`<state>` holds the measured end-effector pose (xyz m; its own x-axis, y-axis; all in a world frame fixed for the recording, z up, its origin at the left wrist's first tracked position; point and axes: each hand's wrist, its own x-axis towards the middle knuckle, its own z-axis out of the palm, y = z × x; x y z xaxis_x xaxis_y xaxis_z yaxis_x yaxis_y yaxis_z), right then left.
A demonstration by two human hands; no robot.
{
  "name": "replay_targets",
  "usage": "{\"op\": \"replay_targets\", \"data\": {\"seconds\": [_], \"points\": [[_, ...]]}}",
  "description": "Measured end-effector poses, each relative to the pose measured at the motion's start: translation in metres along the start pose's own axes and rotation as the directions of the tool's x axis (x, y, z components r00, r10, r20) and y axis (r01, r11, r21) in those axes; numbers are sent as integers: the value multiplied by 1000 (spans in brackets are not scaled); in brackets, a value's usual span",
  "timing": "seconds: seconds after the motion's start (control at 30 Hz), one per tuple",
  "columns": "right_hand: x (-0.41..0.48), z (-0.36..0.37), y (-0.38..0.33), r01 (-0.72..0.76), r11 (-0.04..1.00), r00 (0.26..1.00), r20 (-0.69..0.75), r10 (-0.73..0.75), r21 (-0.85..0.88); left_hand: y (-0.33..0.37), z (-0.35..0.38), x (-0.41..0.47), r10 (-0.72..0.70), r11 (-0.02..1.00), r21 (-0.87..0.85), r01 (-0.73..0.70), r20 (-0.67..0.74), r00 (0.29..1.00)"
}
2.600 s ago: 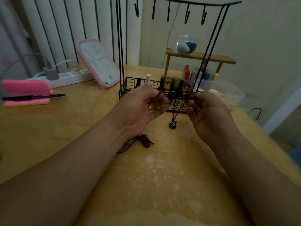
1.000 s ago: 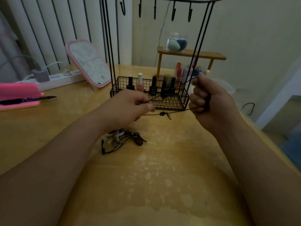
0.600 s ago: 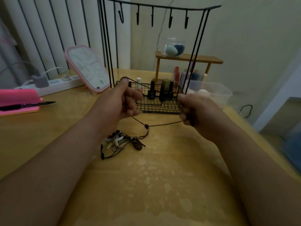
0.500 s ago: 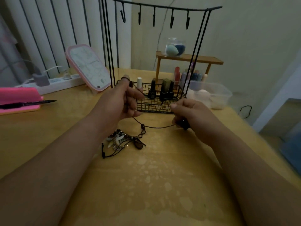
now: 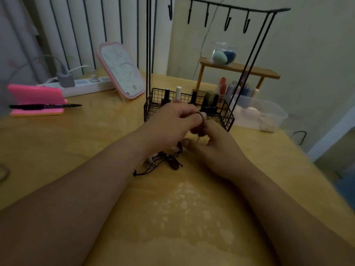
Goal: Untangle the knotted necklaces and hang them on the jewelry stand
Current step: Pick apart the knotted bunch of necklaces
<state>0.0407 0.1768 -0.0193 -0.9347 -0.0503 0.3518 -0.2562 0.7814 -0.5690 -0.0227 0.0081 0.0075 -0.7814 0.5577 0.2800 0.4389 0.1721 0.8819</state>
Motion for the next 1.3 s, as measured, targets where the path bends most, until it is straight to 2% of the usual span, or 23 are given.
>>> {"op": "replay_targets", "data": {"seconds": [0.17,0.3,0.4,0.5,0.7,0.8,0.83,0.87,1.0,1.13,1.2,1.3], "points": [[5,-4,2,-97,950,995,16,97,295,-1,-1,0,10,993,119,-7,-26,1000],[5,-12,6,-207,901,968,-56,246,382,-7,-13,0,-147,906,408,114,49,988],[7,-14,10,-274,879,931,-121,344,391,-13,-13,0,-243,795,594,121,130,961],[9,-12,14,-289,913,923,-168,345,288,-16,-9,2,-209,747,662,65,141,968],[8,-11,17,-258,965,952,-156,263,50,-19,-3,5,-138,728,685,14,126,982],[8,-11,15,-162,979,976,-170,140,-124,-15,-1,3,-87,789,615,23,73,994],[7,-11,13,-127,983,983,-146,107,-132,-11,1,2,-72,822,569,31,50,996],[5,-11,10,-93,991,991,-102,84,-95,-8,2,2,-58,853,520,33,32,998],[-1,-6,1,-46,969,996,80,27,243,1,13,-1,33,942,334,-38,21,999],[1,-8,0,-102,884,993,102,62,457,3,12,-1,91,968,233,-92,14,996],[2,-11,2,-120,879,992,83,92,462,0,9,0,96,971,222,-93,-3,995],[3,-8,7,-111,927,994,19,112,358,-6,8,-1,97,968,234,-94,3,995]]}}
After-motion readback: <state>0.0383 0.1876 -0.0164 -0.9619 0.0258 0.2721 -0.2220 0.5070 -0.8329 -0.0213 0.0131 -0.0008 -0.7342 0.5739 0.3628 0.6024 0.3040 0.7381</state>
